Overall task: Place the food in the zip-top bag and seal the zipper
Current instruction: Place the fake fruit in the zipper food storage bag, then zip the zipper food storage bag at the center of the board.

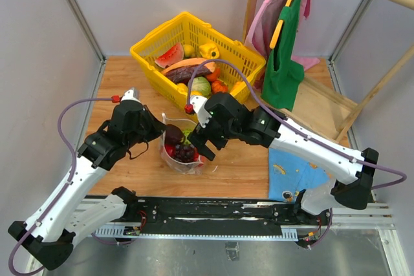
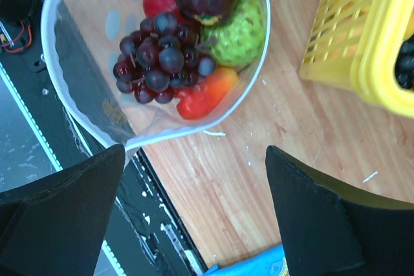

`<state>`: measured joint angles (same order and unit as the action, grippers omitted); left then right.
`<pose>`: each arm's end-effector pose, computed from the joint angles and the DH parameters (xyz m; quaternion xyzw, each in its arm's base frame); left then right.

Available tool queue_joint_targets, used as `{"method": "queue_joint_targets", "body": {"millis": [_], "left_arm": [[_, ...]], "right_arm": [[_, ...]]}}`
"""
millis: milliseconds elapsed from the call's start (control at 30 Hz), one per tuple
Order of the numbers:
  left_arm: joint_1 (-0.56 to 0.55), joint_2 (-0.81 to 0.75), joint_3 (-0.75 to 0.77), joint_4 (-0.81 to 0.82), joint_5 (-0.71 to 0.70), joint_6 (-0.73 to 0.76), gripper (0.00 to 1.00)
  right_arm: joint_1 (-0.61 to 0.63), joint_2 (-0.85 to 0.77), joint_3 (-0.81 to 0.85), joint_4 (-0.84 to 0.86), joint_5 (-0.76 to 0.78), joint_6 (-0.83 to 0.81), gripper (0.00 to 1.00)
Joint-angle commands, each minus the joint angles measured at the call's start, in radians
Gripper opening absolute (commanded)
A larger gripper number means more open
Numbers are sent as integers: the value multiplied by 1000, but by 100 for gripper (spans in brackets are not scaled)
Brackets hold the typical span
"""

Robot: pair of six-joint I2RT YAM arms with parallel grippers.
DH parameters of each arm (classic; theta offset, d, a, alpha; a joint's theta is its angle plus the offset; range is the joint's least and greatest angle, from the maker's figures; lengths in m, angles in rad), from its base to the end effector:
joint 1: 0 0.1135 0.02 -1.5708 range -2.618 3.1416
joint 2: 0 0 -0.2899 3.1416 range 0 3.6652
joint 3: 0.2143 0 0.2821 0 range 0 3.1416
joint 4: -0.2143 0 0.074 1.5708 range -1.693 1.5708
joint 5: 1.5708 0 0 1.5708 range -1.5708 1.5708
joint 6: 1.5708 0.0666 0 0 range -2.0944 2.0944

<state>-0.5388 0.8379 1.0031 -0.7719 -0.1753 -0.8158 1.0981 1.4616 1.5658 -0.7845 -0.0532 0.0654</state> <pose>0.1800 -0.0941 0.3539 -0.1620 0.8686 -0.2290 0.4085 0.1633 0.3271 0.4016 -0.4554 0.7789 0.2566 0.3465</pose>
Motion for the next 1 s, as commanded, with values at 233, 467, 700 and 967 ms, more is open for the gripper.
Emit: {"method": "queue_joint_targets", "body": {"millis": [233,467,700,967], "left_arm": [[5,-46,-23,19,-66,-91,0],[5,-49,-30,27,-69,-111,0],[5,-47,-37,41,-76,-126,0],[4,-75,-37,41,-119,-119,9]], "right_arm": [[60,-2,-113,29,-85,28,88],[100,63,-107,52,-5,43,83],[105,107,-89,50,85,9,60],[87,77,-76,17,123,-73,2]]}}
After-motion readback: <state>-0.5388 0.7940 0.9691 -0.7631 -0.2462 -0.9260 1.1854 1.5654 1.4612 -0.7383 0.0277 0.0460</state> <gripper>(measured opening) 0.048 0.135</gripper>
